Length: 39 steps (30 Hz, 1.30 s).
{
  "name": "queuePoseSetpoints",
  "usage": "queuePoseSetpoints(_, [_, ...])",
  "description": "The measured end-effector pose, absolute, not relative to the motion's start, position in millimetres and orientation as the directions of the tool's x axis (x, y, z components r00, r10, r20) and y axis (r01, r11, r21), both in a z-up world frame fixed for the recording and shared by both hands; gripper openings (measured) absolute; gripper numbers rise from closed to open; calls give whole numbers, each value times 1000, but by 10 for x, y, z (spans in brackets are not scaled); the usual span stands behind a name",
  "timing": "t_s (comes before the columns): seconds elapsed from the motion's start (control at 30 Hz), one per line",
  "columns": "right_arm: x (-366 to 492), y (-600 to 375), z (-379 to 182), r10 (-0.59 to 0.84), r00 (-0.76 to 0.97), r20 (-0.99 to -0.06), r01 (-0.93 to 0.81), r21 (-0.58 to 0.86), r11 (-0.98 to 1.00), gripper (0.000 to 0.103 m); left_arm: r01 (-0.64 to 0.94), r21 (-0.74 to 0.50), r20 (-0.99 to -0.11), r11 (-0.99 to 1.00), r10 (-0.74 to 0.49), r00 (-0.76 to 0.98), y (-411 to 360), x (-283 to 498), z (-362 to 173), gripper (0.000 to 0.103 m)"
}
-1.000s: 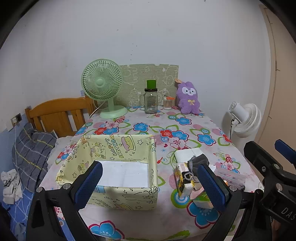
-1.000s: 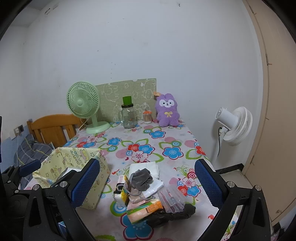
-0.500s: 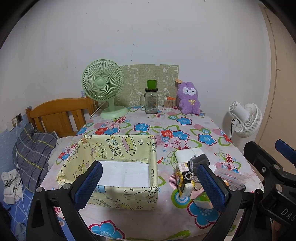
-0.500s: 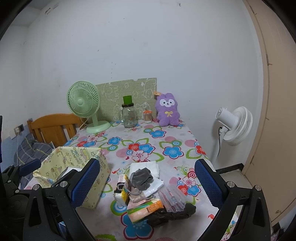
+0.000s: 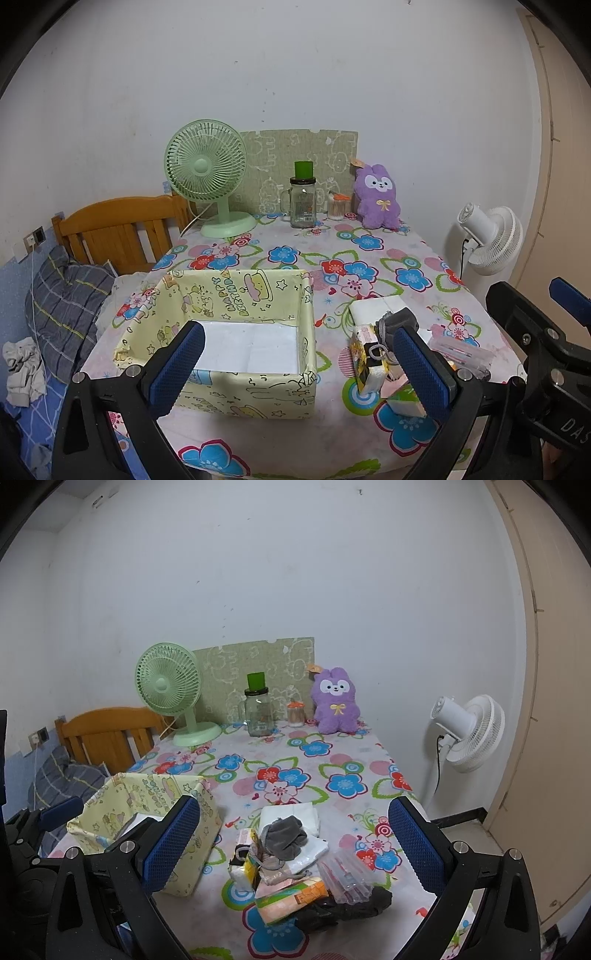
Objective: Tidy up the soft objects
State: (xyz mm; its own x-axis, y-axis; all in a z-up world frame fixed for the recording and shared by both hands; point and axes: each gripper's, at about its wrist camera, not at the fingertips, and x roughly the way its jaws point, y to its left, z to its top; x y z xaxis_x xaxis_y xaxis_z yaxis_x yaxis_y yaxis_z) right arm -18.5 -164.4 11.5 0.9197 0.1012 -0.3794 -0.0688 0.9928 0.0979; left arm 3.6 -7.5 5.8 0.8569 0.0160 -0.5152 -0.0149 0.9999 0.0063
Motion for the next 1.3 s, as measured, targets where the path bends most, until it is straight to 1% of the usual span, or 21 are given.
queuePoseSetpoints(1.3, [-166, -1607, 99, 97, 917, -386, -67, 91, 994, 103, -16, 9, -510, 1000, 18, 860, -111, 37, 24, 101])
